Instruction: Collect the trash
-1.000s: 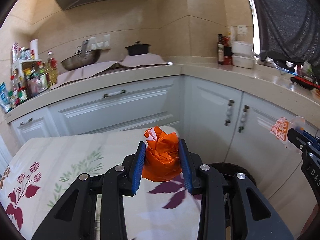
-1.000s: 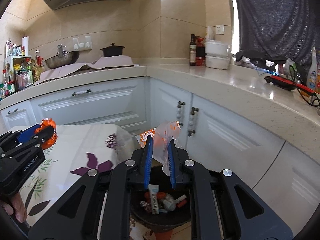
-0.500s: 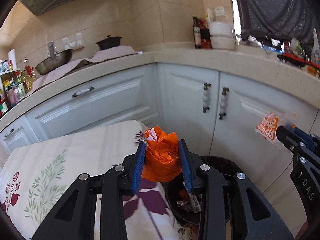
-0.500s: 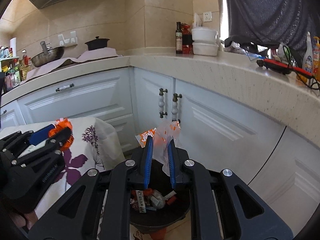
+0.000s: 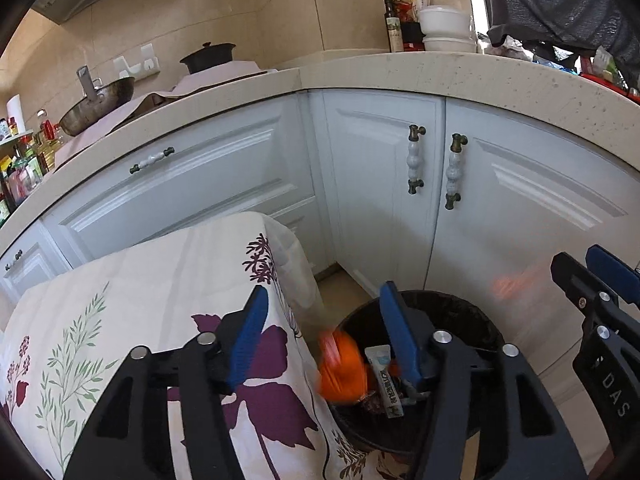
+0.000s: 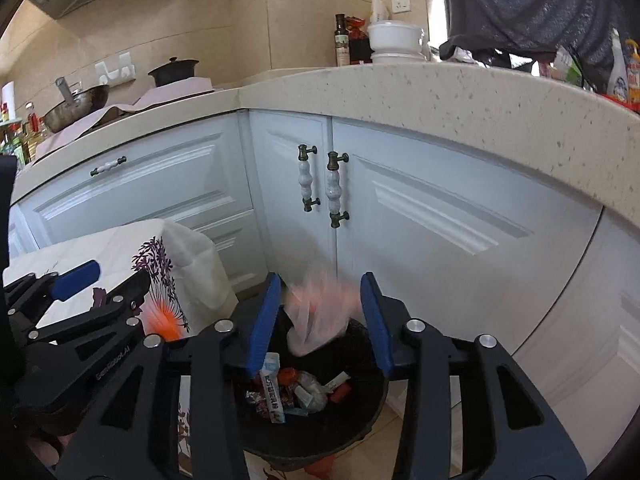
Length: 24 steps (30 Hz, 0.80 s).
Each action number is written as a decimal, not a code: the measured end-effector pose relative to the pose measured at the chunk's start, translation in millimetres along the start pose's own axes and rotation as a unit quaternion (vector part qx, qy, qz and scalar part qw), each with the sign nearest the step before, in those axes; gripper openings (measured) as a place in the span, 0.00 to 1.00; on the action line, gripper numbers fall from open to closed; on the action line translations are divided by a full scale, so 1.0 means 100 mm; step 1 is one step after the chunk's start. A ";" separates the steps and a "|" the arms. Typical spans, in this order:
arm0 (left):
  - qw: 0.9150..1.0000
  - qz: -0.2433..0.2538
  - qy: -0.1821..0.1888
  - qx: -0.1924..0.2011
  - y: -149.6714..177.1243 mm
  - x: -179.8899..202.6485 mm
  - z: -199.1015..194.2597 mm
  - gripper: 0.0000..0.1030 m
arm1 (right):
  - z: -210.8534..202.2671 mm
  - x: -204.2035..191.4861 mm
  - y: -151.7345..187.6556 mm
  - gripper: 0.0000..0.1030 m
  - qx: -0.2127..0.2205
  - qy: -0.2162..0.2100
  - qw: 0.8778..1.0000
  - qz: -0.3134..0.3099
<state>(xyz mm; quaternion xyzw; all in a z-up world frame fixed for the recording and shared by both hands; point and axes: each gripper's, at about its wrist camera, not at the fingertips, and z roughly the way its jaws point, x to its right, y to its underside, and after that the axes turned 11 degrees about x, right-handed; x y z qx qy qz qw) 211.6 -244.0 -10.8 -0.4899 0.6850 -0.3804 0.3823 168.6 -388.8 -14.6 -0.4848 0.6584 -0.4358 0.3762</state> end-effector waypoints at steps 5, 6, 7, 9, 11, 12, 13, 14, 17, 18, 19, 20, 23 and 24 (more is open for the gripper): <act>1.000 0.004 0.001 -0.002 0.02 -0.01 -0.01 0.59 | -0.01 -0.01 0.03 0.40 0.000 0.002 1.000 0.000; 1.000 0.004 0.001 -0.001 0.02 -0.02 -0.02 0.59 | -0.02 -0.02 0.03 0.40 0.000 0.002 1.000 -0.001; 1.000 0.003 0.001 0.000 0.02 -0.03 -0.04 0.59 | -0.03 -0.02 0.03 0.40 0.001 0.003 1.000 -0.001; 1.000 0.003 0.001 0.002 0.02 -0.03 -0.06 0.60 | -0.05 -0.02 0.03 0.40 0.002 0.005 1.000 -0.002; 1.000 0.004 0.000 0.004 0.02 -0.03 -0.08 0.61 | -0.07 -0.02 0.03 0.40 0.003 0.007 1.000 -0.001; 1.000 0.003 0.000 0.005 0.02 -0.04 -0.09 0.61 | -0.08 -0.01 0.03 0.40 0.004 0.007 1.000 0.000; 1.000 0.001 0.000 0.006 0.02 -0.05 -0.11 0.61 | -0.10 0.00 0.03 0.40 0.005 0.008 1.000 0.001; 1.000 0.000 0.000 0.006 0.02 -0.06 -0.11 0.61 | -0.11 0.00 0.02 0.40 0.006 0.009 1.000 0.001; 1.000 -0.003 0.000 0.010 0.01 -0.09 -0.16 0.61 | -0.16 -0.01 0.01 0.40 0.008 0.011 1.000 0.001; 1.000 -0.005 0.000 0.012 0.00 -0.11 -0.19 0.61 | -0.18 -0.01 0.01 0.40 0.009 0.011 1.000 0.001; 1.000 -0.006 0.000 0.013 0.00 -0.11 -0.21 0.61 | -0.19 -0.02 0.00 0.40 0.009 0.012 1.000 0.001; 1.000 -0.007 -0.001 0.015 0.00 -0.13 -0.24 0.62 | -0.21 -0.02 0.00 0.40 0.009 0.012 1.000 0.001; 1.000 -0.011 -0.005 0.020 0.00 -0.17 -0.31 0.66 | -0.25 -0.04 0.01 0.41 0.009 0.013 1.000 0.002; 1.000 -0.013 -0.007 0.022 0.00 -0.19 -0.34 0.67 | -0.27 -0.04 0.01 0.41 0.008 0.013 1.000 0.002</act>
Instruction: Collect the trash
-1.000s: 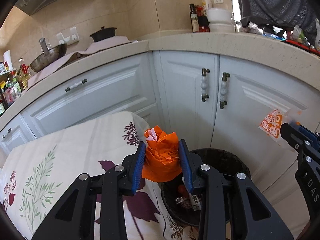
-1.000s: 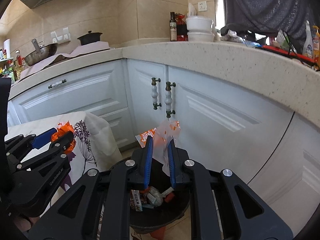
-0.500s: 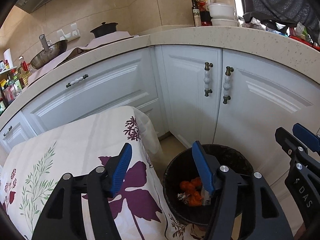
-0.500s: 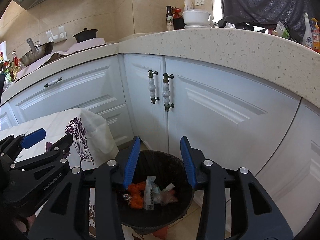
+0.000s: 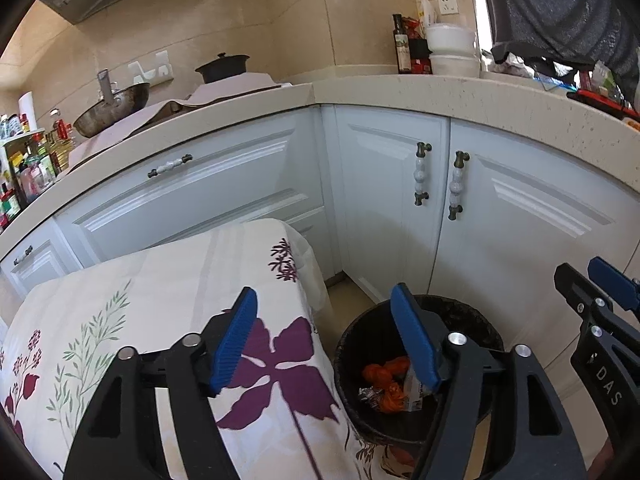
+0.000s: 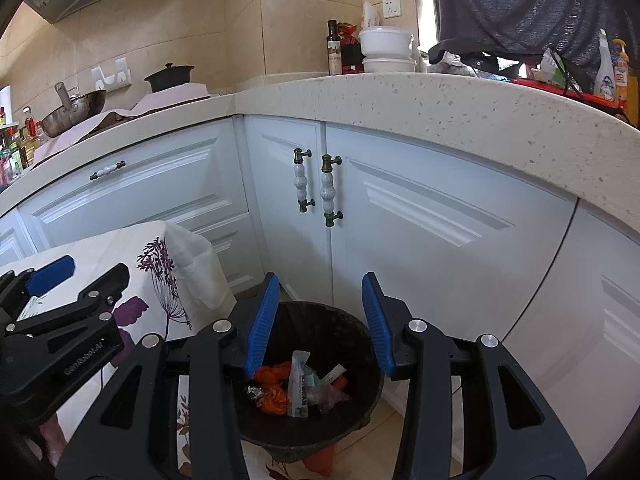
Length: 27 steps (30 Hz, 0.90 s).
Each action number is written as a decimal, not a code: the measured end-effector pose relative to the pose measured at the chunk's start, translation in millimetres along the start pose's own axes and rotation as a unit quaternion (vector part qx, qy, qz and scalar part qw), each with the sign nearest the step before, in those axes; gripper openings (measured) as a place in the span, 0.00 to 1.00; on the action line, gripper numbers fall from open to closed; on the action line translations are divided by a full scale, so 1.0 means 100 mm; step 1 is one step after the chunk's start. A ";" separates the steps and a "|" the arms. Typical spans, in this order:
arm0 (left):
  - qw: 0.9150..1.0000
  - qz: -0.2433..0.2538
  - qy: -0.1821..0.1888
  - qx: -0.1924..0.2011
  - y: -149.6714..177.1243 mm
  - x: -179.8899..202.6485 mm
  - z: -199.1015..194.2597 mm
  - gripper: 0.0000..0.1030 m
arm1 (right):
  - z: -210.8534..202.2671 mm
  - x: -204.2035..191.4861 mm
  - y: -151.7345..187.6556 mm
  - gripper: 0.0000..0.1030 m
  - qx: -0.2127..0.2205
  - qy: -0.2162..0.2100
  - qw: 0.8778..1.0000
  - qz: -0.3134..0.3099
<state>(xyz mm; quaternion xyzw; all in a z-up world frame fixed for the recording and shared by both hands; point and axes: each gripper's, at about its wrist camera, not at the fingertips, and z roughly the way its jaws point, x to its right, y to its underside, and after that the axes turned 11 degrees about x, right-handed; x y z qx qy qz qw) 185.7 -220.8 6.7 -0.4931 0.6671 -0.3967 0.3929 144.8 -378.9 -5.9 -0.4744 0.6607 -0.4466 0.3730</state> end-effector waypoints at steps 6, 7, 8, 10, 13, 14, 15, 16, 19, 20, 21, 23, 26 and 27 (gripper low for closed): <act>1.000 -0.006 -0.013 0.010 -0.01 -0.14 -0.18 0.70 | -0.13 -0.06 0.00 0.46 0.002 0.000 1.000 -0.001; 1.000 -0.008 -0.014 0.011 -0.01 -0.18 -0.21 0.70 | -0.16 -0.08 0.00 0.46 0.003 -0.001 1.000 -0.003; 1.000 -0.009 -0.015 0.012 0.00 -0.20 -0.24 0.70 | -0.19 -0.10 -0.01 0.46 0.004 -0.001 1.000 -0.004; 1.000 -0.012 -0.018 0.012 0.01 -0.27 -0.31 0.71 | -0.25 -0.14 -0.02 0.47 0.005 -0.004 1.000 -0.006; 1.000 -0.015 -0.022 0.011 0.04 -0.37 -0.40 0.71 | -0.34 -0.20 -0.02 0.48 0.009 -0.006 1.000 -0.010; 0.999 -0.017 -0.024 0.012 0.05 -0.41 -0.44 0.71 | -0.38 -0.23 -0.02 0.48 0.009 -0.008 1.000 -0.011; 0.999 -0.019 -0.026 0.013 0.06 -0.44 -0.46 0.72 | -0.41 -0.25 -0.02 0.48 0.010 -0.009 1.000 -0.012; 0.999 -0.021 -0.028 0.013 0.07 -0.47 -0.49 0.72 | -0.45 -0.28 -0.02 0.48 0.010 -0.009 1.000 -0.014; 0.999 -0.025 -0.031 0.014 0.10 -0.57 -0.59 0.73 | -0.57 -0.34 -0.01 0.56 0.014 -0.010 1.000 -0.016; 0.999 -0.026 -0.033 0.015 0.12 -0.61 -0.63 0.73 | -0.61 -0.36 0.00 0.57 0.017 -0.009 1.000 -0.017; 0.999 -0.026 -0.034 0.016 0.13 -0.64 -0.67 0.74 | -0.65 -0.38 0.01 0.57 0.017 -0.010 1.000 -0.018; 0.999 -0.028 -0.037 0.015 0.17 -0.70 -0.74 0.74 | -0.72 -0.42 0.02 0.57 0.018 -0.013 1.000 -0.021; 0.998 -0.035 -0.040 0.013 0.23 -0.82 -0.85 0.75 | -0.84 -0.47 0.04 0.58 0.019 -0.016 0.999 -0.024; 0.998 -0.038 -0.042 0.012 0.24 -0.85 -0.89 0.75 | -0.89 -0.49 0.05 0.58 0.020 -0.017 0.999 -0.025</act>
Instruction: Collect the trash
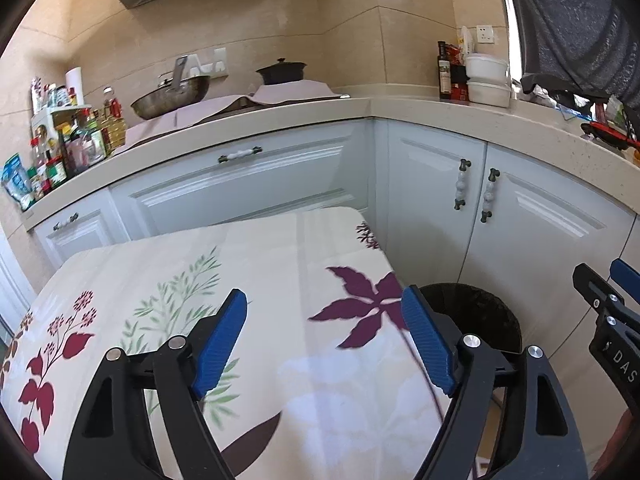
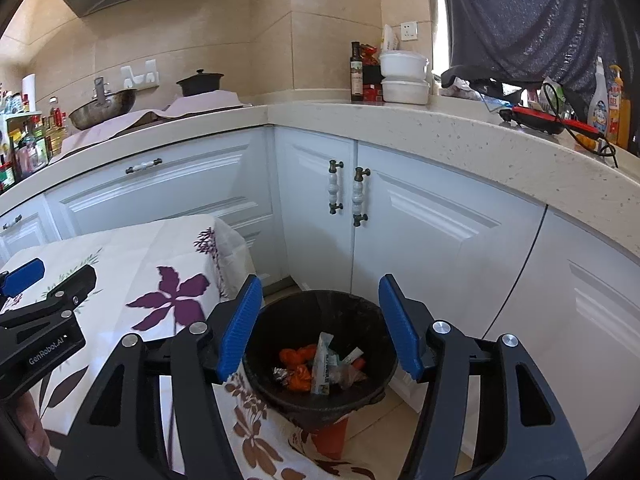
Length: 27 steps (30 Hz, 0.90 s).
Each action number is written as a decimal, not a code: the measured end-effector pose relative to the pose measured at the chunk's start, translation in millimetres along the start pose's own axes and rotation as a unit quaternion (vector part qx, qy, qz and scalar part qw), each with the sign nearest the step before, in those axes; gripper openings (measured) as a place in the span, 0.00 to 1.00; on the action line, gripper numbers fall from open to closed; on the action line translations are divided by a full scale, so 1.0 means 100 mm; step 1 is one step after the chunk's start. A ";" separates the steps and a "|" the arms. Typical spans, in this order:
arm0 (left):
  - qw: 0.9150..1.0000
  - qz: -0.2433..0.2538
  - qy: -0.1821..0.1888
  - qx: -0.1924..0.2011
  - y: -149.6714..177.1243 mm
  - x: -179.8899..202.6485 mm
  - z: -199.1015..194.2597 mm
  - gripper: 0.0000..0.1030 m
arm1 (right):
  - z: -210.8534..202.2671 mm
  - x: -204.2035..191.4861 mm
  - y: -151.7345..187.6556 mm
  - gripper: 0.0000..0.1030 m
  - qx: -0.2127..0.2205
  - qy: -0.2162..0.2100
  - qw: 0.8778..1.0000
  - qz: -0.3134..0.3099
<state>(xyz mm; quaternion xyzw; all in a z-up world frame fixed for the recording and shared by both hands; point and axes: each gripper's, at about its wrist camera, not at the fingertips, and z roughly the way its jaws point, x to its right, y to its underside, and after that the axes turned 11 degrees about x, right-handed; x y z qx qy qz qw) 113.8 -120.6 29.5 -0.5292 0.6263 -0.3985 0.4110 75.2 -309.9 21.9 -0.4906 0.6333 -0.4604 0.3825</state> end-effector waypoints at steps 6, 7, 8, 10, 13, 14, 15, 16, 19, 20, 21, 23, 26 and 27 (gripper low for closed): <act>1.000 -0.009 -0.003 0.002 0.05 -0.16 -0.18 0.77 | -0.20 -0.09 0.05 0.63 0.000 -0.007 1.000 -0.003; 1.000 -0.010 -0.003 0.004 0.05 -0.19 -0.21 0.77 | -0.22 -0.11 0.05 0.63 0.001 -0.008 1.000 -0.004; 1.000 -0.010 -0.003 0.006 0.05 -0.20 -0.24 0.77 | -0.26 -0.13 0.05 0.63 0.001 -0.008 1.000 -0.006; 1.000 -0.012 -0.003 0.012 0.04 -0.23 -0.31 0.78 | -0.32 -0.16 0.05 0.63 0.004 -0.009 1.000 -0.008; 1.000 -0.011 0.000 0.018 0.06 -0.25 -0.39 0.79 | -0.42 -0.20 0.04 0.64 0.008 -0.011 1.000 -0.012; 1.000 -0.010 0.001 0.019 0.06 -0.25 -0.40 0.79 | -0.45 -0.20 0.04 0.64 0.009 -0.010 1.000 -0.013; 1.000 -0.010 0.002 0.019 0.07 -0.25 -0.43 0.79 | -0.49 -0.22 0.04 0.65 0.010 -0.010 1.000 -0.014; 1.000 -0.010 0.002 0.020 0.08 -0.26 -0.45 0.79 | -0.52 -0.21 0.04 0.65 0.011 -0.010 1.000 -0.014; 1.000 -0.011 0.004 0.022 0.09 -0.30 -0.49 0.79 | -0.59 -0.22 0.05 0.68 0.014 -0.008 1.000 -0.015; 1.000 -0.011 0.004 0.023 0.09 -0.31 -0.51 0.79 | -0.62 -0.23 0.05 0.68 0.015 -0.007 1.000 -0.016; 1.000 -0.012 0.005 0.023 0.09 -0.32 -0.52 0.79 | -0.65 -0.23 0.05 0.69 0.017 -0.006 1.000 -0.017; 1.000 -0.013 0.006 0.025 0.10 -0.33 -0.55 0.80 | -0.68 -0.23 0.06 0.69 0.018 -0.004 1.000 -0.016; 1.000 -0.013 0.007 0.028 0.10 -0.35 -0.59 0.80 | -0.70 -0.24 0.06 0.69 0.019 -0.003 1.000 -0.018; 0.999 -0.013 0.007 0.028 0.11 -0.35 -0.60 0.80 | -0.71 -0.24 0.06 0.69 0.019 -0.002 1.000 -0.018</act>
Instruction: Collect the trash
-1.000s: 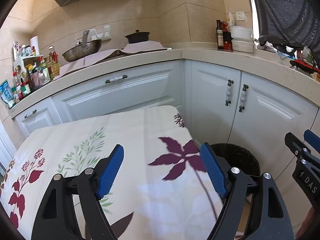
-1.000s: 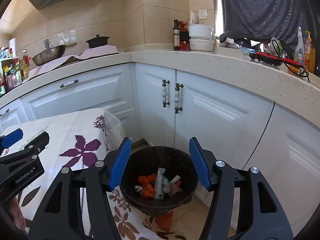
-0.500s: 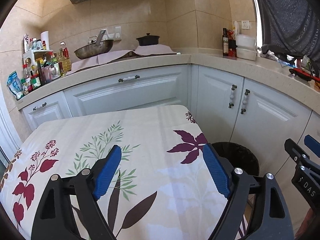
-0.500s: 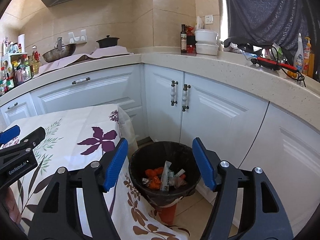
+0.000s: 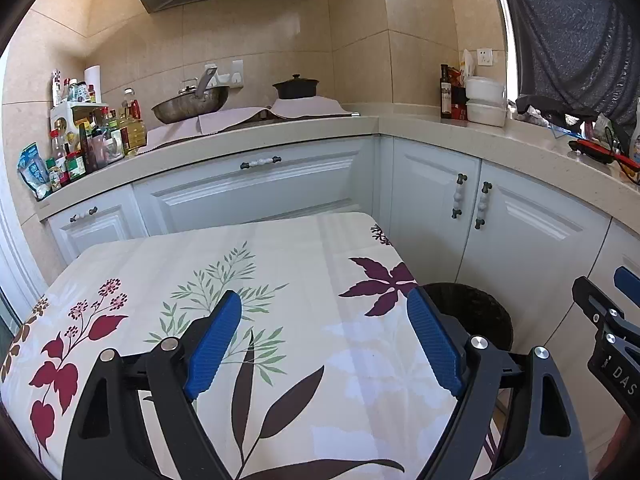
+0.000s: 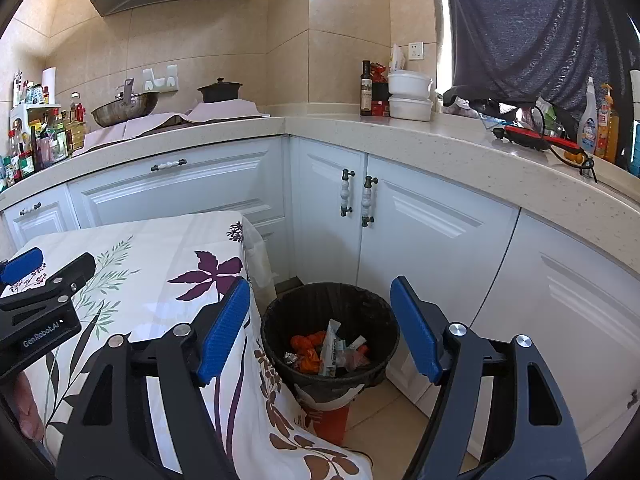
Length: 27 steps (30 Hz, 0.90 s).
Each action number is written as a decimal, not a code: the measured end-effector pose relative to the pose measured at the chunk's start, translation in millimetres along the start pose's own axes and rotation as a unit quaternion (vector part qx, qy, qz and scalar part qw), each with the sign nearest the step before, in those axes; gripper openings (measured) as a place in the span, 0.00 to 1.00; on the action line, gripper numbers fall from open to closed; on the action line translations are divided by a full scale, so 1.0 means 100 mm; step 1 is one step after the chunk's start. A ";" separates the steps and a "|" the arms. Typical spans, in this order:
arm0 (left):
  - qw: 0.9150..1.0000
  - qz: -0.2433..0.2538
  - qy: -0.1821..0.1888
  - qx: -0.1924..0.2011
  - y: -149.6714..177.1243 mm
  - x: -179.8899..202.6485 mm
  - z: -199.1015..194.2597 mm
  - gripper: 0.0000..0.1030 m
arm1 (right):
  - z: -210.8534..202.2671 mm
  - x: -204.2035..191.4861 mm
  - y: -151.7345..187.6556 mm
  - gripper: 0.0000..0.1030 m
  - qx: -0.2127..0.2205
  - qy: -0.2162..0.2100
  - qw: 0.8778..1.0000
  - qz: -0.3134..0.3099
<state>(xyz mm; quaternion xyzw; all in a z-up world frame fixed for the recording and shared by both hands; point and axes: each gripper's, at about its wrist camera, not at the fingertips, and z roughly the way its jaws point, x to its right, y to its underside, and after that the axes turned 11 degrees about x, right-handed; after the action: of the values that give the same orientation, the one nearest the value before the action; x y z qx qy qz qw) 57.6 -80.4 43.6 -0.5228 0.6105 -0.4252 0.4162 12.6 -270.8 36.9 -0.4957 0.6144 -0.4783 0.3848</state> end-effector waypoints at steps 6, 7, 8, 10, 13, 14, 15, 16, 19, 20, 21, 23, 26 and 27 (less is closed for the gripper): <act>1.000 -0.003 0.000 0.003 -0.01 -0.04 -0.04 0.80 | -0.04 -0.01 0.01 0.69 0.002 0.000 1.000 -0.002; 1.000 -0.004 0.000 0.003 -0.01 -0.04 -0.04 0.80 | -0.05 -0.01 0.01 0.69 0.002 0.000 1.000 -0.002; 1.000 -0.004 0.000 0.003 -0.02 -0.04 -0.05 0.81 | -0.05 -0.01 0.01 0.69 0.001 0.000 1.000 -0.002; 1.000 -0.003 0.000 0.003 -0.02 -0.05 -0.05 0.81 | -0.05 -0.01 0.01 0.69 0.002 0.001 1.000 -0.003; 1.000 -0.003 0.001 0.003 -0.02 -0.05 -0.05 0.81 | -0.07 -0.01 0.00 0.69 0.003 0.001 1.000 -0.003; 1.000 -0.003 0.001 0.003 -0.02 -0.05 -0.06 0.81 | -0.07 -0.01 0.00 0.69 0.003 0.001 1.000 -0.003; 1.000 -0.003 0.000 0.003 -0.02 -0.05 -0.06 0.81 | -0.07 0.00 -0.01 0.70 0.003 0.002 1.000 -0.004; 1.000 -0.003 0.000 0.003 -0.02 -0.05 -0.06 0.81 | -0.08 0.00 -0.01 0.70 0.003 0.002 1.000 -0.004; 1.000 -0.004 0.000 0.003 -0.01 -0.05 -0.06 0.81 | -0.08 0.00 -0.01 0.70 0.003 0.002 1.000 -0.004; 1.000 -0.003 0.000 0.002 -0.01 -0.05 -0.07 0.81 | -0.07 0.00 -0.01 0.70 0.003 0.002 1.000 -0.004; 1.000 -0.004 0.000 0.003 -0.01 -0.05 -0.06 0.81 | -0.07 0.00 -0.01 0.70 0.003 0.002 1.000 -0.004; 1.000 -0.004 0.000 0.003 -0.01 -0.05 -0.07 0.81 | -0.07 0.00 -0.01 0.70 0.003 0.002 1.000 -0.004; 1.000 -0.004 0.001 0.003 -0.01 -0.05 -0.07 0.81 | -0.07 0.01 -0.01 0.70 0.003 0.002 1.000 -0.004; 1.000 -0.004 0.001 0.003 -0.01 -0.05 -0.06 0.81 | -0.08 0.01 0.00 0.70 0.003 0.002 1.000 -0.004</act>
<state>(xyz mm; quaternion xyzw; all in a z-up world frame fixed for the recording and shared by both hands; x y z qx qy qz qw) 52.4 -75.0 46.6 -0.5235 0.6080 -0.4287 0.4154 5.3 -270.0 39.2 -0.4963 0.6117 -0.4823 0.3833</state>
